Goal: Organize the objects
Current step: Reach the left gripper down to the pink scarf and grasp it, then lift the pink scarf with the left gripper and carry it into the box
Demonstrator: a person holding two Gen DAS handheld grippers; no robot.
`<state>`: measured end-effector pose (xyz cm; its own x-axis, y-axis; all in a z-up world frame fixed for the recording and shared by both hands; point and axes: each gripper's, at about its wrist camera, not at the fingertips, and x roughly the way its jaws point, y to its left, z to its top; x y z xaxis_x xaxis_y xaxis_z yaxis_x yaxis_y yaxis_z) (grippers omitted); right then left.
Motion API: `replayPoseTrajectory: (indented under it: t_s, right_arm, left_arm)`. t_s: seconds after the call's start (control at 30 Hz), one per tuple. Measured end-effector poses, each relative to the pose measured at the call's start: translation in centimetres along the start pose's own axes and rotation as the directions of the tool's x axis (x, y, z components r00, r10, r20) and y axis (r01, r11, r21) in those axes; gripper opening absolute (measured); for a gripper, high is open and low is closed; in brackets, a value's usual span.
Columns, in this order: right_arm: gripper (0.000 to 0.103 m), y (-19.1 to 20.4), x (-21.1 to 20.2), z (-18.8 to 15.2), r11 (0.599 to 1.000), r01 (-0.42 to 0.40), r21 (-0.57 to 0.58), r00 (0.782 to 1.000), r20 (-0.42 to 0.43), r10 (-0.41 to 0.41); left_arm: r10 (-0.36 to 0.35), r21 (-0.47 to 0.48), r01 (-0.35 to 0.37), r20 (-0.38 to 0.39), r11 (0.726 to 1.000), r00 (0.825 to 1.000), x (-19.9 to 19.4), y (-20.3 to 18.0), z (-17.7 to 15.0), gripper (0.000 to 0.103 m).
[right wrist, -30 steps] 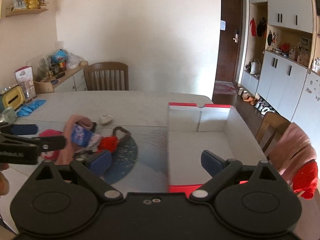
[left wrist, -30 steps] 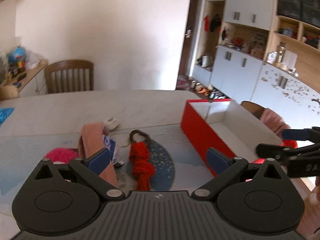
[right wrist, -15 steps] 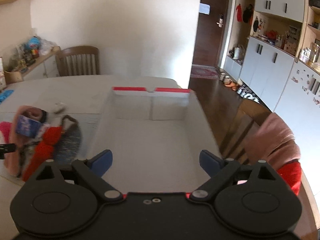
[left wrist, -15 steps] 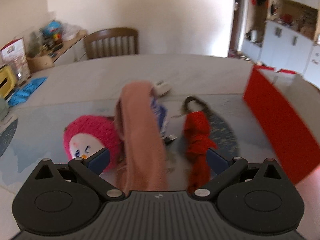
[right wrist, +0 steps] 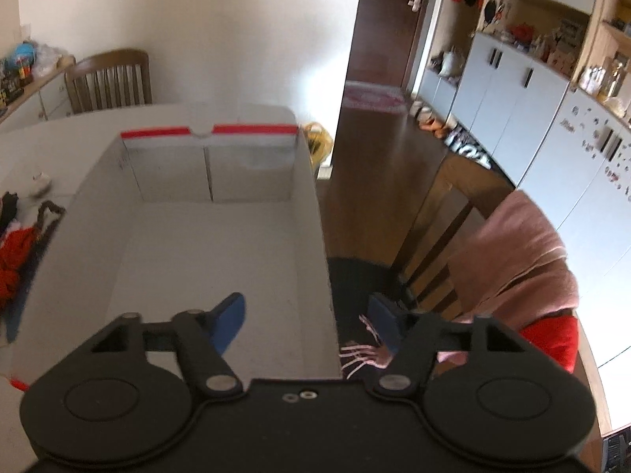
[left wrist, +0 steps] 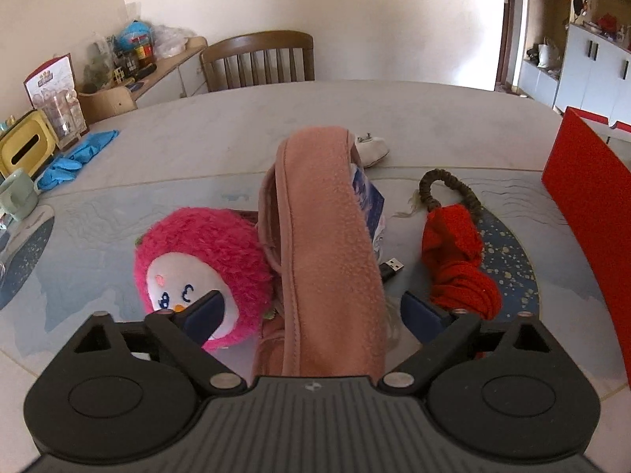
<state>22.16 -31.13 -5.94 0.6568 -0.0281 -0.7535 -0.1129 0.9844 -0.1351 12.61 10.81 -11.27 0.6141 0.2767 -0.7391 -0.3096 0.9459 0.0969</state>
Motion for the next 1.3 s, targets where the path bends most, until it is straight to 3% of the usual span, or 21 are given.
replayPoseTrajectory:
  t_s: [0.2, 0.47, 0.67, 0.83, 1.3]
  right_arm:
    - [0.044, -0.9, 1.4, 0.2, 1.0, -0.018, 0.002, 0.998, -0.059, 0.018]
    - [0.022, -1.1, 2.7, 0.1, 0.998, -0.06, -0.004, 0.994, -0.091, 0.059]
    - [0.009, -1.6, 2.9, 0.1, 0.998, -0.056, 0.005, 0.994, -0.09, 0.056]
    - [0.005, -1.9, 2.9, 0.2, 0.998, -0.061, 0.004, 0.994, -0.087, 0.061]
    - [0.003, -1.7, 2.7, -0.2, 0.995, -0.094, -0.02, 0.993, -0.08, 0.092]
  left_arm:
    - [0.024, 0.003, -0.024, -0.004, 1.0, 1.0, 0.7, -0.5, 0.4, 0.086]
    - [0.033, -0.009, -0.033, -0.014, 0.999, 0.999, 0.4, -0.9, 0.3, 0.036]
    - [0.049, 0.002, -0.05, 0.008, 0.999, 0.999, -0.5, -1.1, 0.4, 0.017]
    - [0.05, -0.014, -0.05, 0.029, 0.999, 0.998, -1.5, -0.6, 1.0, 0.009]
    - [-0.019, -0.03, 0.023, 0.146, 0.999, 0.989, -7.4, 0.3, 5.1, 0.008]
